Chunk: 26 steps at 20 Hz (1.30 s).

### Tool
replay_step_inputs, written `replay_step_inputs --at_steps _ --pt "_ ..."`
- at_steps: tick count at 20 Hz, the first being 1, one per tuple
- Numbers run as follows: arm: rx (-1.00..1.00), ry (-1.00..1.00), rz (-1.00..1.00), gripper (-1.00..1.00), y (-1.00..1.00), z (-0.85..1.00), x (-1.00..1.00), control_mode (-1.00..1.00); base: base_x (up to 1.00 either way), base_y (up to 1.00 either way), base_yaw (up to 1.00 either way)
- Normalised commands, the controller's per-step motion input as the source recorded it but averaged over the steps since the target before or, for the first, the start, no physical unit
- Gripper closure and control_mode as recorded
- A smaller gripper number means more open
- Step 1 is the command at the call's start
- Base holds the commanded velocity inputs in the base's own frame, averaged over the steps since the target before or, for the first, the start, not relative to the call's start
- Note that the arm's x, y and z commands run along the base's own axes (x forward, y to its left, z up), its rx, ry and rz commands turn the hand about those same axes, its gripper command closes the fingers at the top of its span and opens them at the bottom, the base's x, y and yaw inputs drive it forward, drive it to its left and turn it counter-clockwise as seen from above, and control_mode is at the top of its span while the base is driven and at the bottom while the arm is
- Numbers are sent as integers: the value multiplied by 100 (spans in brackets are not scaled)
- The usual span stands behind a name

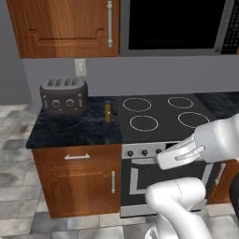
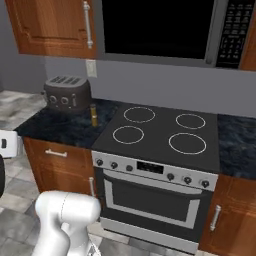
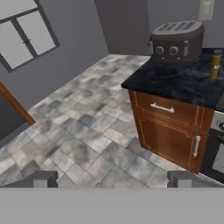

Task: Collect the turmeric, mayonnaise, and shaker from the cabinet and place them next to the stove.

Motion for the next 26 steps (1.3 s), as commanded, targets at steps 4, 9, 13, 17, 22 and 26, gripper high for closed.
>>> replay_step_inputs --at_steps 4,9,13,17,22,26 --pt "0 0 0 -100 0 0 0 100 -72 90 -3" --pt "0 0 0 -100 0 0 0 100 -51 100 21" --pt "0 0 0 -100 0 0 0 100 -40 99 39" --pt "0 0 0 -100 0 0 0 100 -36 89 44" --pt "0 0 0 -100 0 0 0 100 -22 72 46" --pt "0 0 0 -100 0 0 0 100 -3 48 50"
